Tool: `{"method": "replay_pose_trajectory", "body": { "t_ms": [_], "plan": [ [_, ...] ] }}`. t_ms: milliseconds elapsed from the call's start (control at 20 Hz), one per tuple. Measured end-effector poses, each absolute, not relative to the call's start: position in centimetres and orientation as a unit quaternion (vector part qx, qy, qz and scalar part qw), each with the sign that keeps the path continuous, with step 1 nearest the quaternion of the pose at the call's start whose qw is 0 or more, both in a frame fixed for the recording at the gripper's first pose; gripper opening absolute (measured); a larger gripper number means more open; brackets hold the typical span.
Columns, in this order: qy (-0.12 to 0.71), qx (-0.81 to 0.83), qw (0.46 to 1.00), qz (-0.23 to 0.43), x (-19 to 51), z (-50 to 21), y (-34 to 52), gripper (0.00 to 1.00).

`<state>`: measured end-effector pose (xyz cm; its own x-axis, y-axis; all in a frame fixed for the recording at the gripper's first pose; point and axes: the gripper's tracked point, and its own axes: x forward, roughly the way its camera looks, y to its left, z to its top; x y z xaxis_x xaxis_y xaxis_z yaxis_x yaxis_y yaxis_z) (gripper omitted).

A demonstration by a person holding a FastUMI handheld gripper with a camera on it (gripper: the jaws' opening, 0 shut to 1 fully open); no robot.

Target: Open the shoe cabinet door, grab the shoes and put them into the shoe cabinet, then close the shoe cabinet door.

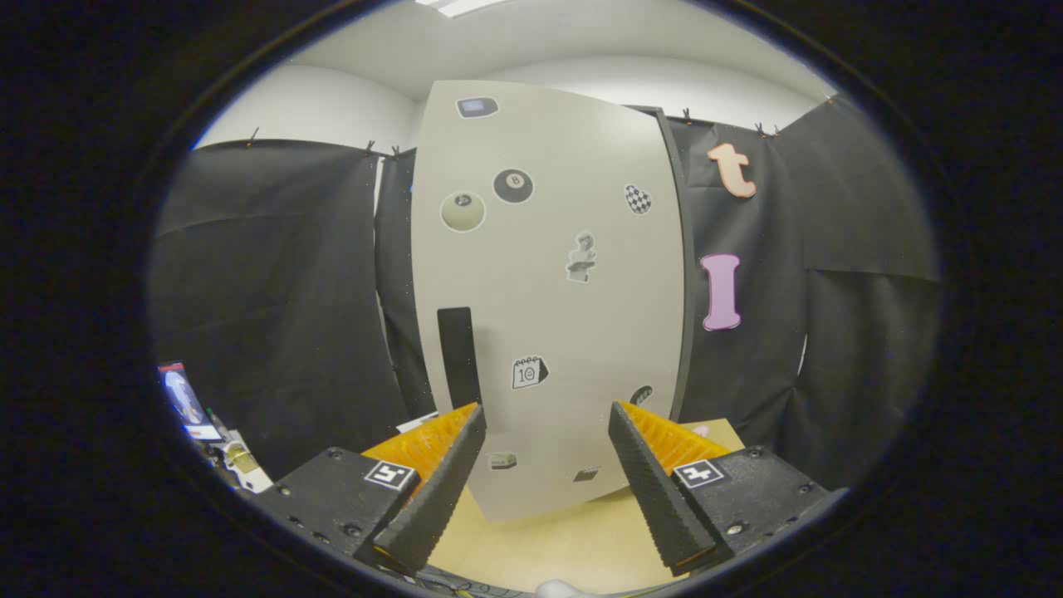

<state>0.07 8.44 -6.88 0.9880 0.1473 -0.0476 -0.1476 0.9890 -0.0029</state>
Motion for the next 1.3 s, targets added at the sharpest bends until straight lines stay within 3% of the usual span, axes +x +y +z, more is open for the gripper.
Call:
{"method": "replay_pose_trajectory", "body": {
  "t_ms": [700, 1300],
  "plan": [
    [-0.018, -0.004, 1.0, -0.004, -5.4, 0.0, 3.3, 0.98],
    [-0.023, 0.001, 1.0, -0.019, -7.9, 1.4, 1.9, 0.98]
  ]
}}
